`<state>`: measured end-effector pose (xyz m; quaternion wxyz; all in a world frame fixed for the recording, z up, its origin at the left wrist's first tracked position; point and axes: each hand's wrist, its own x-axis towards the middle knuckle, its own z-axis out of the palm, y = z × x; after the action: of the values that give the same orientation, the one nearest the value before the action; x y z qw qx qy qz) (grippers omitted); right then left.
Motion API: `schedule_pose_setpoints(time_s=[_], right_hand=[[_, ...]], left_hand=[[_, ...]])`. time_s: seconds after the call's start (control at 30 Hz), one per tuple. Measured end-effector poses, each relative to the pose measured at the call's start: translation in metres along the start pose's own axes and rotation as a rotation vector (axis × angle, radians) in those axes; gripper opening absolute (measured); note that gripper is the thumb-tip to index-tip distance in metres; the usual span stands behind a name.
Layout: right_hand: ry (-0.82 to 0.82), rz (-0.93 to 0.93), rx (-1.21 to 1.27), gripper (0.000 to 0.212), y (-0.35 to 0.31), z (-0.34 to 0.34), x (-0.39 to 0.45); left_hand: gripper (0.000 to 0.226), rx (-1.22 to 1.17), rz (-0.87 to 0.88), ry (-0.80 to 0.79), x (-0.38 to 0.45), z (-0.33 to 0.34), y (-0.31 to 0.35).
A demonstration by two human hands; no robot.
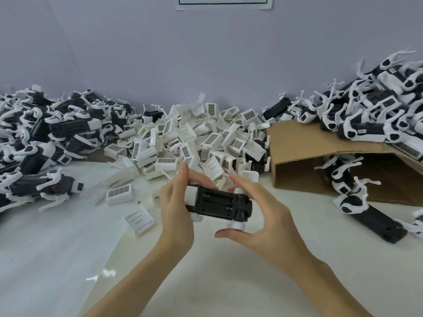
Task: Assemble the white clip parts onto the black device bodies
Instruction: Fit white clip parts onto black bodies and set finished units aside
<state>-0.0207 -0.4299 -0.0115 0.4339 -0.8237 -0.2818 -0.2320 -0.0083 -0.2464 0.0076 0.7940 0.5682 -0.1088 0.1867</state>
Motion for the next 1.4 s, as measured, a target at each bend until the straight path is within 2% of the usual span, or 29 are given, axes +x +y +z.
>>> schedule_pose_setpoints(time_s=[0.1,0.27,0.33,0.43,0.5,0.57,0.6,0.67,0.77,0.87,1.0,1.1,1.17,1.23,1.33,1.4], right_hand=[[-0.076,0.03,0.017,0.087,-0.002,0.012,-0.004],[-0.065,0.164,0.081,0.085,-0.001,0.026,-0.007],[-0.007,0.283,0.187,0.085,0.001,0.026,-0.008],[-0.001,0.384,0.324,0.074,0.004,0.018,-0.007],[-0.016,0.394,0.428,0.05,0.006,0.014,-0.002],[0.071,0.438,0.503,0.04,0.014,0.009,0.005],[0.124,0.448,0.472,0.036,0.018,0.005,0.009],[0.143,0.414,0.231,0.03,0.032,-0.005,0.015],[-0.081,0.375,-0.165,0.047,0.055,-0.011,0.023],[-0.184,0.39,-0.309,0.046,0.063,-0.004,0.024],[0.03,0.435,-0.086,0.032,0.052,-0.006,0.019],[0.205,0.545,0.328,0.024,0.042,-0.007,0.02],[0.257,0.688,0.781,0.044,0.033,-0.009,0.023],[0.235,0.84,1.075,0.061,0.029,-0.013,0.023],[0.145,0.881,1.111,0.043,0.029,-0.013,0.02],[0.127,0.854,1.052,0.047,0.03,-0.009,0.017]], left_hand=[[0.07,0.017,-0.009,0.089,0.002,-0.003,0.001],[0.079,0.209,-0.082,0.078,0.01,-0.009,-0.001],[0.066,0.266,-0.066,0.032,0.01,-0.007,-0.004],[0.032,0.511,0.048,-0.064,0.01,-0.005,-0.008],[0.021,0.547,0.057,0.012,0.011,-0.007,-0.012],[0.016,0.507,0.026,0.071,0.014,-0.01,-0.014],[0.015,0.502,0.011,0.083,0.015,-0.012,-0.014],[0.013,0.507,-0.029,0.092,0.018,-0.014,-0.016],[0.016,0.503,-0.056,0.093,0.018,-0.014,-0.019],[0.023,0.523,-0.049,0.067,0.016,-0.012,-0.019],[0.024,0.552,-0.035,0.04,0.012,-0.009,-0.016],[0.024,0.541,-0.028,0.037,0.011,-0.006,-0.014],[0.024,0.537,-0.02,0.037,0.01,-0.007,-0.012],[0.022,0.545,-0.018,0.035,0.01,-0.007,-0.012],[0.018,0.559,-0.015,0.032,0.01,-0.006,-0.013],[0.016,0.575,-0.011,0.034,0.01,-0.006,-0.014]])
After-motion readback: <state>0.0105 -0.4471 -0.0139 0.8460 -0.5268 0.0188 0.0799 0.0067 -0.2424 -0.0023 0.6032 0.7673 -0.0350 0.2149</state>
